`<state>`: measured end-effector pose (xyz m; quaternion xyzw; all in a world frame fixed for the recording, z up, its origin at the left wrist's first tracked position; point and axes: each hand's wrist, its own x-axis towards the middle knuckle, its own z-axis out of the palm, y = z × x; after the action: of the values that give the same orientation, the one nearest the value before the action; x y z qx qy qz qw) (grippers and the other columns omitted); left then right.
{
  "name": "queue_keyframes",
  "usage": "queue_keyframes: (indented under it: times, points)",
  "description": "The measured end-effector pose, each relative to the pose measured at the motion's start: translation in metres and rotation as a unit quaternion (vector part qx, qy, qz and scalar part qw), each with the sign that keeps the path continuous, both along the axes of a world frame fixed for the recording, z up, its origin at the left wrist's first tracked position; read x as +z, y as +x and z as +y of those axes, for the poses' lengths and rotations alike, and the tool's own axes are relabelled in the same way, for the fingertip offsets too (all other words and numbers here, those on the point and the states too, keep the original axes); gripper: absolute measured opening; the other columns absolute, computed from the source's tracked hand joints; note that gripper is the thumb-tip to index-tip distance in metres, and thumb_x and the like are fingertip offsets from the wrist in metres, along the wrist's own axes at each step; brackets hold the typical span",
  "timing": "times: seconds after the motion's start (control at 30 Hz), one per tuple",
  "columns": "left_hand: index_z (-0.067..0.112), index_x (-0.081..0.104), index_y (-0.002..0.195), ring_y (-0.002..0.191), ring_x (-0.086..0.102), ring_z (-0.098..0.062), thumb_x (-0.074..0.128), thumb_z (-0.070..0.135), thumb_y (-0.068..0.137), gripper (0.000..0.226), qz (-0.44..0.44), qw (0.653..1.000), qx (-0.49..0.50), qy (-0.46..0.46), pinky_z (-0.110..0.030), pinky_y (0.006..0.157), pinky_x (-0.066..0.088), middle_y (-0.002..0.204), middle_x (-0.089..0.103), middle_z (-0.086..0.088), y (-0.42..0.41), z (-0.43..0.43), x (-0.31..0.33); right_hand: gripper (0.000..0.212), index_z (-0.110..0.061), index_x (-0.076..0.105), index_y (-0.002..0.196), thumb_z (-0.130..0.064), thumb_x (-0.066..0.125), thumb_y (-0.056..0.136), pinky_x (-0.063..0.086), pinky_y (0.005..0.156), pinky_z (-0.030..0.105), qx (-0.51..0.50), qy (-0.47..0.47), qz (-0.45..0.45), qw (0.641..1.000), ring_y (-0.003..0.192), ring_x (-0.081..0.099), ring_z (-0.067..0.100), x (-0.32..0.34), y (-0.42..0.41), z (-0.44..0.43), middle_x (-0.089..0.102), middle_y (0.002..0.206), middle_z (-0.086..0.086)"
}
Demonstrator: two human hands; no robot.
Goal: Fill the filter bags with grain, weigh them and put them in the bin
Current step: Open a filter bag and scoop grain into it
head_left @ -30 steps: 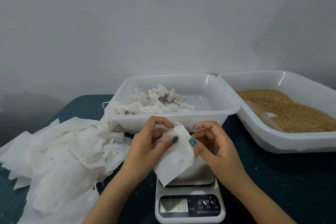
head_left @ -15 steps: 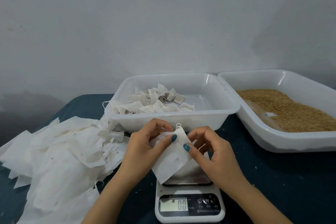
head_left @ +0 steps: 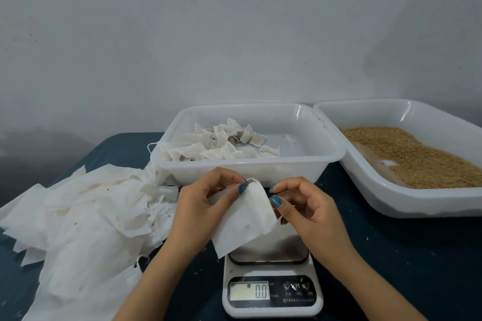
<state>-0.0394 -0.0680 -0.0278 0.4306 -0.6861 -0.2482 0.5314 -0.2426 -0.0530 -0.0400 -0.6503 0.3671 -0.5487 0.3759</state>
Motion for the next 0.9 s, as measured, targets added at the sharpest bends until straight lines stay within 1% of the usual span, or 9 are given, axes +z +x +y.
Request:
queue_keyframes:
  times: [0.13, 0.27, 0.37, 0.47, 0.6, 0.7, 0.77, 0.83, 0.9]
  points:
    - [0.039, 0.072, 0.086, 0.087, 0.067, 0.000, 0.070, 0.029, 0.085, 0.010, 0.004, 1.000, 0.003, -0.009, -0.007, 0.077, 0.045, 0.089, 0.073, 0.019, 0.0020, 0.0022, 0.0018, 0.026, -0.031, 0.068, 0.089, -0.006, 0.073, 0.085, 0.054, 0.061, 0.021, 0.031, 0.021, -0.024, 0.999, 0.069, 0.071, 0.015, 0.0028, -0.0001, 0.0011, 0.074, 0.082, 0.004]
    - [0.038, 0.073, 0.087, 0.088, 0.068, 0.000, 0.070, 0.028, 0.084, 0.011, 0.002, 1.000, -0.003, -0.008, -0.007, 0.077, 0.045, 0.090, 0.074, 0.019, 0.0025, 0.0025, 0.0027, 0.014, -0.017, 0.066, 0.089, -0.014, 0.076, 0.079, 0.054, 0.061, 0.022, 0.048, 0.040, -0.046, 0.997, 0.068, 0.071, 0.018, 0.0037, -0.0004, 0.0016, 0.073, 0.080, 0.009]
    - [0.039, 0.073, 0.088, 0.089, 0.068, 0.001, 0.072, 0.020, 0.086, 0.018, -0.008, 1.000, -0.002, -0.013, -0.007, 0.078, 0.045, 0.091, 0.073, 0.020, 0.0034, 0.0026, 0.0027, 0.017, -0.014, 0.064, 0.086, -0.002, 0.075, 0.080, 0.055, 0.063, 0.023, 0.059, 0.048, -0.052, 0.996, 0.070, 0.070, 0.018, 0.0025, -0.0010, 0.0002, 0.073, 0.079, 0.009]
    - [0.040, 0.071, 0.091, 0.089, 0.068, -0.002, 0.070, 0.032, 0.084, 0.011, -0.006, 1.000, -0.004, -0.011, -0.009, 0.078, 0.047, 0.092, 0.073, 0.019, 0.0031, 0.0028, 0.0038, 0.024, -0.015, 0.063, 0.082, 0.006, 0.073, 0.080, 0.055, 0.066, 0.024, 0.069, 0.064, -0.063, 0.994, 0.075, 0.070, 0.017, 0.0023, -0.0023, -0.0005, 0.074, 0.083, 0.009]
    - [0.036, 0.069, 0.090, 0.088, 0.068, -0.002, 0.071, 0.035, 0.081, 0.009, 0.002, 1.000, -0.009, -0.017, -0.008, 0.076, 0.047, 0.091, 0.073, 0.016, 0.0021, 0.0037, 0.0054, 0.023, -0.009, 0.057, 0.084, -0.011, 0.078, 0.074, 0.057, 0.071, 0.028, 0.090, 0.082, -0.053, 0.991, 0.077, 0.068, 0.015, 0.0042, -0.0008, 0.0017, 0.073, 0.085, 0.008]
    - [0.034, 0.070, 0.087, 0.085, 0.069, -0.003, 0.072, 0.036, 0.080, 0.008, 0.007, 1.000, -0.009, -0.019, -0.008, 0.074, 0.047, 0.088, 0.073, 0.014, -0.0006, 0.0055, 0.0049, 0.023, -0.005, 0.056, 0.088, -0.001, 0.076, 0.079, 0.056, 0.071, 0.027, 0.103, 0.086, -0.030, 0.990, 0.078, 0.069, 0.014, 0.0026, 0.0005, 0.0020, 0.072, 0.086, 0.005]
    - [0.033, 0.070, 0.086, 0.084, 0.069, -0.003, 0.074, 0.033, 0.081, 0.006, -0.001, 1.000, -0.007, -0.015, -0.008, 0.073, 0.047, 0.086, 0.073, 0.014, -0.0019, 0.0051, 0.0030, 0.020, -0.003, 0.056, 0.089, 0.004, 0.073, 0.082, 0.055, 0.071, 0.026, 0.110, 0.090, -0.025, 0.990, 0.076, 0.069, 0.015, 0.0008, 0.0014, 0.0018, 0.071, 0.085, 0.003]
    - [0.033, 0.069, 0.086, 0.085, 0.069, -0.002, 0.078, 0.024, 0.083, 0.013, -0.028, 0.999, -0.001, -0.021, -0.007, 0.075, 0.046, 0.087, 0.073, 0.016, -0.0023, 0.0043, 0.0007, 0.019, -0.004, 0.055, 0.088, 0.004, 0.072, 0.084, 0.055, 0.070, 0.026, 0.110, 0.092, -0.025, 0.989, 0.072, 0.068, 0.015, -0.0003, 0.0019, 0.0016, 0.070, 0.081, 0.003]
    - [0.033, 0.068, 0.087, 0.087, 0.068, -0.001, 0.078, 0.020, 0.084, 0.016, -0.045, 0.999, 0.002, -0.023, -0.007, 0.076, 0.045, 0.088, 0.072, 0.018, -0.0023, 0.0040, -0.0014, 0.019, -0.010, 0.058, 0.085, 0.004, 0.072, 0.084, 0.056, 0.069, 0.028, 0.102, 0.090, -0.023, 0.990, 0.072, 0.068, 0.017, -0.0013, 0.0024, 0.0013, 0.070, 0.079, 0.003]
